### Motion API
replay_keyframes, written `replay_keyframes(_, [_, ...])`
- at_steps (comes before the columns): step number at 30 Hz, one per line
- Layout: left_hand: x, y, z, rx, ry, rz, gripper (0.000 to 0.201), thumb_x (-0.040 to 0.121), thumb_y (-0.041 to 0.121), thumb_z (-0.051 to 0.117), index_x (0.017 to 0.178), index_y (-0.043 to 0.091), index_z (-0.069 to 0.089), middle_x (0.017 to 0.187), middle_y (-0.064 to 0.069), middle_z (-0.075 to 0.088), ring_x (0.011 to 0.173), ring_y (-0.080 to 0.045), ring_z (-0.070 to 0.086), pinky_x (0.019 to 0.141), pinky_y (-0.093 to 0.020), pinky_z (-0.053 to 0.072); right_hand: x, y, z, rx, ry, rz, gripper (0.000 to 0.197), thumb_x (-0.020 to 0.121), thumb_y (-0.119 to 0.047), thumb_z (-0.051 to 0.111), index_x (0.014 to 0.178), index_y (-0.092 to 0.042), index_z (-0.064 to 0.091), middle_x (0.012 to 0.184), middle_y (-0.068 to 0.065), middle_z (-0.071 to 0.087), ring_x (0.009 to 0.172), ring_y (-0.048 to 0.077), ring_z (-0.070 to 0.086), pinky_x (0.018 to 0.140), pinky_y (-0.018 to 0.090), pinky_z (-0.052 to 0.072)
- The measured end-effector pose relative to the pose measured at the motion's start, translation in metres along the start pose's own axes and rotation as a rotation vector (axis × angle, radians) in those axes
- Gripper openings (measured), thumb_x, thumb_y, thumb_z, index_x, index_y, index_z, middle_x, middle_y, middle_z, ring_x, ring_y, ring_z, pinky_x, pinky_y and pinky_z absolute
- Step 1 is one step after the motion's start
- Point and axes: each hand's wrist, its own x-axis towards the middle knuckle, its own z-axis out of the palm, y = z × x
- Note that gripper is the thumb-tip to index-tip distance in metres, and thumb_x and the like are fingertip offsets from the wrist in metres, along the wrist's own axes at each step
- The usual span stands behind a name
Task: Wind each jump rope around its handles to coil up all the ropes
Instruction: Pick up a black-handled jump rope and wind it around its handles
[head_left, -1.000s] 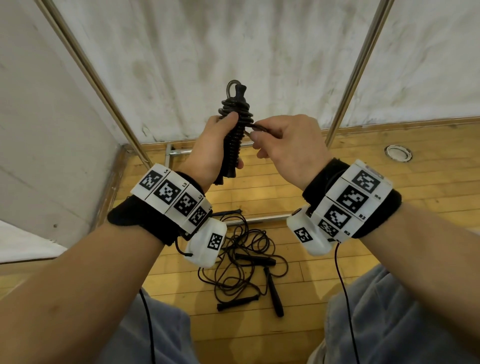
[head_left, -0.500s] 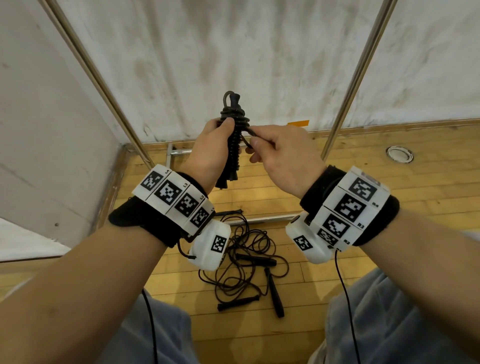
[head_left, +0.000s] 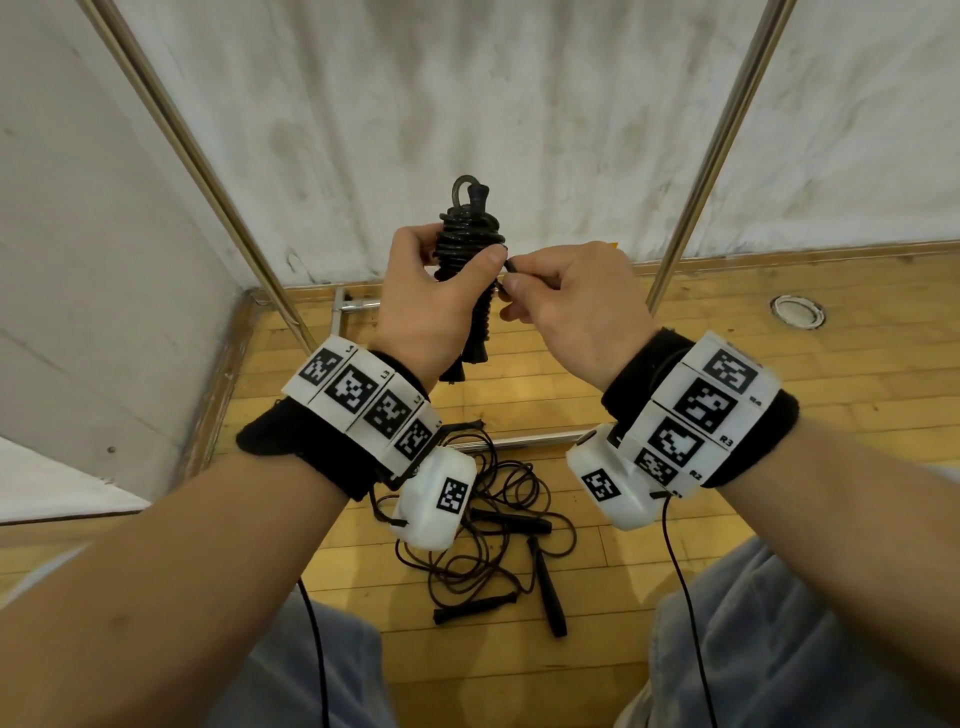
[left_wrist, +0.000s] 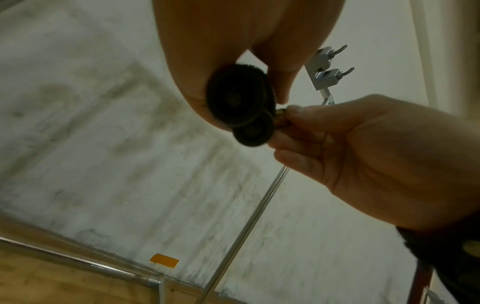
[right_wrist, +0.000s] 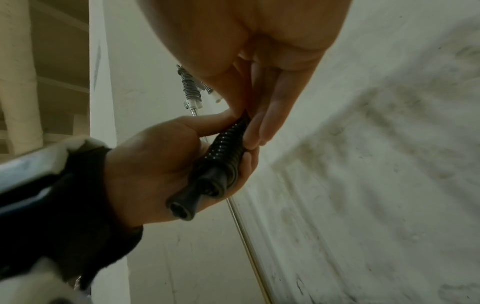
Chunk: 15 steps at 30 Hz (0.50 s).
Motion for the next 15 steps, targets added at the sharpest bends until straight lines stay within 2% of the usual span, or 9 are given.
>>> replay_keyframes(2, [-0.0022,-0.0003,0.0006,0.076,0.046,0.091,0.035,0.086,0.025,0.068,0.115,0.017,0.049,0.104,0.008,0.058,0.093,0.0,0.058,0.083,-0.024,0.051,0.0005,-0.0008,0.0,0.004,-0.044,-0.006,0.02,0.091,-0.012,0.053,0.09,-0.004,0.072,0.079,0.006,0.072,0.074,0.014,0.069,0.075,0.042,0.056])
replay_keyframes(4, [-0.0043,-0.0015,0.0009,0.178,0.048,0.189,0.033,0.091,0.027,0.06,0.122,0.017,0.051,0.11,0.001,0.057,0.1,-0.007,0.056,0.084,-0.021,0.048,0.0007,-0.0017,0.0008,0.026,-0.063,-0.008,0.019,0.09,-0.01,0.053,0.092,-0.002,0.07,0.083,0.008,0.072,0.078,0.023,0.068,0.076,0.046,0.056])
replay_keyframes(6, [-0.005,-0.0029,0.0022,0.221,0.025,0.231,0.035,0.096,0.026,0.05,0.128,0.011,0.049,0.114,-0.008,0.054,0.104,-0.019,0.054,0.088,-0.03,0.047,0.0006,-0.0026,0.0017,0.077,-0.038,-0.001,0.019,0.09,-0.009,0.054,0.089,0.0,0.07,0.082,0.01,0.072,0.078,0.022,0.069,0.077,0.047,0.055])
replay_keyframes(8, [-0.0054,-0.0022,0.0031,0.194,-0.002,0.219,0.033,0.097,0.024,0.042,0.126,0.008,0.048,0.115,-0.015,0.052,0.105,-0.025,0.053,0.091,-0.042,0.047,0.0005,-0.0035,0.0024,0.119,-0.024,0.01,0.018,0.089,-0.007,0.054,0.088,-0.002,0.071,0.08,0.009,0.072,0.076,0.019,0.069,0.077,0.047,0.056])
replay_keyframes(10, [-0.0057,-0.0005,0.0028,0.154,-0.026,0.194,0.027,0.097,0.021,0.04,0.12,0.012,0.049,0.117,-0.016,0.052,0.108,-0.028,0.052,0.093,-0.048,0.046,0.0006,-0.0038,0.0028,0.105,-0.024,0.0,0.02,0.09,-0.007,0.053,0.089,-0.002,0.072,0.081,0.009,0.072,0.075,0.015,0.07,0.077,0.046,0.056])
replay_keyframes(12, [-0.0061,-0.0002,0.0033,0.123,-0.001,0.153,0.022,0.099,0.021,0.042,0.121,0.02,0.047,0.121,-0.011,0.053,0.112,-0.025,0.053,0.096,-0.046,0.045,0.0007,-0.0037,0.0026,0.062,-0.023,-0.023,0.021,0.091,-0.008,0.052,0.091,-0.003,0.072,0.082,0.01,0.072,0.075,0.014,0.069,0.076,0.044,0.056])
replay_keyframes(15, [-0.0068,-0.0014,0.0052,0.082,0.056,0.099,0.032,0.098,0.025,0.048,0.128,0.015,0.046,0.117,0.0,0.056,0.103,-0.013,0.058,0.089,-0.033,0.05,0.0014,-0.0046,0.001,0.004,-0.019,-0.038,0.023,0.091,-0.009,0.049,0.092,-0.005,0.072,0.082,0.014,0.071,0.075,0.029,0.067,0.072,0.046,0.055])
